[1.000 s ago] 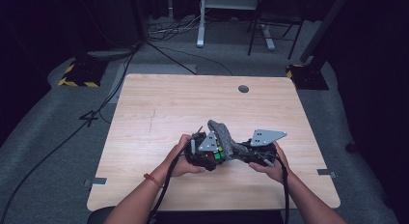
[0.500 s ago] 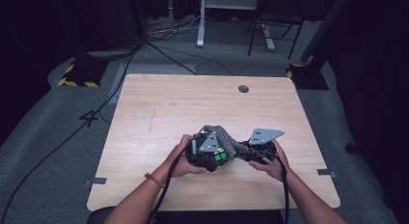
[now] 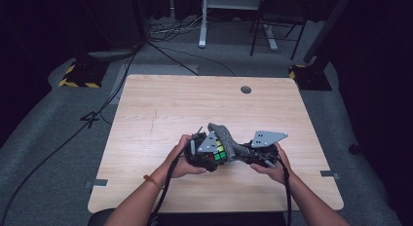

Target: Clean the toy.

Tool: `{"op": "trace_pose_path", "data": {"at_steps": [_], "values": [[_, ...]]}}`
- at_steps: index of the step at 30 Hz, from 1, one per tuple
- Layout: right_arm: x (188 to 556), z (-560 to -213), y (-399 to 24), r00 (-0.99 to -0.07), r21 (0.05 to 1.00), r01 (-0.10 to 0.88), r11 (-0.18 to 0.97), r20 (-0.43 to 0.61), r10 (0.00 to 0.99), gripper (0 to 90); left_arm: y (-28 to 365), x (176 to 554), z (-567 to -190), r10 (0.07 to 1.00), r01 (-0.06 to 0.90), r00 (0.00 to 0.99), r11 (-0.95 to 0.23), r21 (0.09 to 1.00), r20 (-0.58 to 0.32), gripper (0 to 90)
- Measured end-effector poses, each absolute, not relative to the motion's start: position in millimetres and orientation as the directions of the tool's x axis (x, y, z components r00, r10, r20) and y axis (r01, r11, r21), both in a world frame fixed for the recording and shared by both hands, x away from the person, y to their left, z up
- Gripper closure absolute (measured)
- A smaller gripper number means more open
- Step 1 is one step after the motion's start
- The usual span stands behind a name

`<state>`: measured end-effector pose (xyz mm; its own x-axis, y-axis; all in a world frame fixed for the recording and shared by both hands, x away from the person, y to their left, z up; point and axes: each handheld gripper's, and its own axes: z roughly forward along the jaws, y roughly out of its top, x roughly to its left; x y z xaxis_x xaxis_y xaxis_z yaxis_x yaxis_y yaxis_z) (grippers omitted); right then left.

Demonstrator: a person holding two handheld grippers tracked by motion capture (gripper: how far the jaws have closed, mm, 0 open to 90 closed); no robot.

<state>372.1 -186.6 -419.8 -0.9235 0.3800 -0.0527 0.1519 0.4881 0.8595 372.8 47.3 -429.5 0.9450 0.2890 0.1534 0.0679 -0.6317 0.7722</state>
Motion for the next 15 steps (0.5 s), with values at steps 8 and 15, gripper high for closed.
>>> {"op": "trace_pose_path", "data": {"at_steps": [8,15], "values": [[365.7,-415.5,-181.2,-0.928,0.87,0.128,0.477,-0.064,0.366,76.1,39.6,372.0,-435.0,0.274,0.064,0.948,-0.663,0.746,0.162,32.9],[380.4,-423.8,-192.6,-0.905,0.854,0.189,0.485,-0.04,0.423,75.8,53.2,373.0,-422.9,0.298,0.065,0.944,-0.594,0.802,0.144,33.1]]}}
